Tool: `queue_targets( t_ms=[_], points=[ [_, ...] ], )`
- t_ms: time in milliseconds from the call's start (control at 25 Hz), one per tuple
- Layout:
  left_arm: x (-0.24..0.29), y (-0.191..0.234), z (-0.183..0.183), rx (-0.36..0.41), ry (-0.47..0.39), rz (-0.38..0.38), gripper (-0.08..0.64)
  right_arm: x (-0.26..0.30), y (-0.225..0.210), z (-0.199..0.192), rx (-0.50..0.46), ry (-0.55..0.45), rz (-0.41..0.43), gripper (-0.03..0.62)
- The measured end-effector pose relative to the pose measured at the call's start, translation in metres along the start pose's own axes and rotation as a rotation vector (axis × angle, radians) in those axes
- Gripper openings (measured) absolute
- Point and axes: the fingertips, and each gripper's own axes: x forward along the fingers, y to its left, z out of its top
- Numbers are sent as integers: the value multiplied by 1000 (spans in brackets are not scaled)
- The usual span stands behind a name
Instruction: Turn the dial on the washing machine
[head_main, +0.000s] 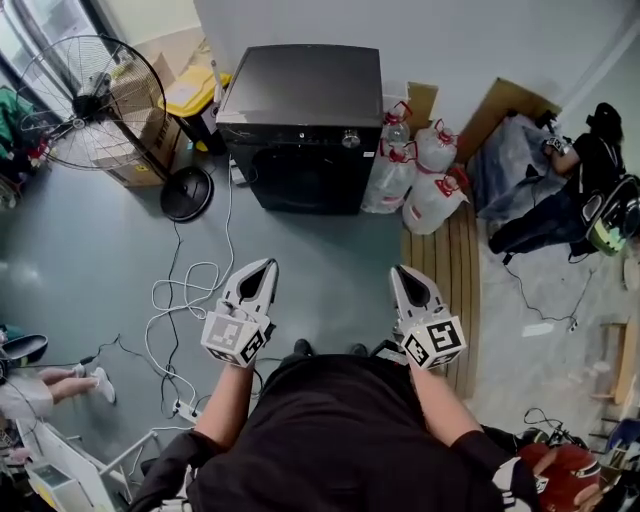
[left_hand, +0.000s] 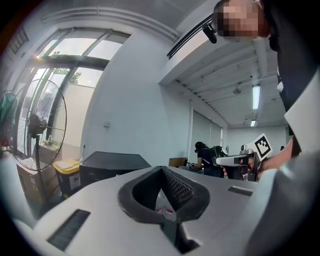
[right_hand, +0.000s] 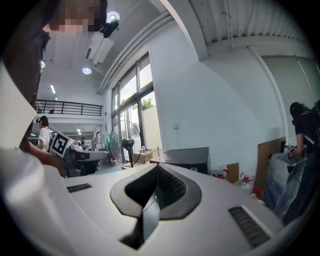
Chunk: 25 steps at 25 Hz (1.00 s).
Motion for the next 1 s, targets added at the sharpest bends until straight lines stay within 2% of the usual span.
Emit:
queue_targets(
  t_ms=[160,640,760,1000],
  points=[
    [8,-16,-4,-11,24,-41,14,-8,-5,0,-8,-8,5,21],
    [17,-31,-7,-33,35,-38,15,-23,-29,4,-9,-30,-37,21],
    [17,-36,1,-62,19,-49,15,-26,-33,6,-7,-31,-44,21],
    [18,-46,2,-55,24,-80,15,-33,-33,4,-6,-29,-46,21]
  ],
)
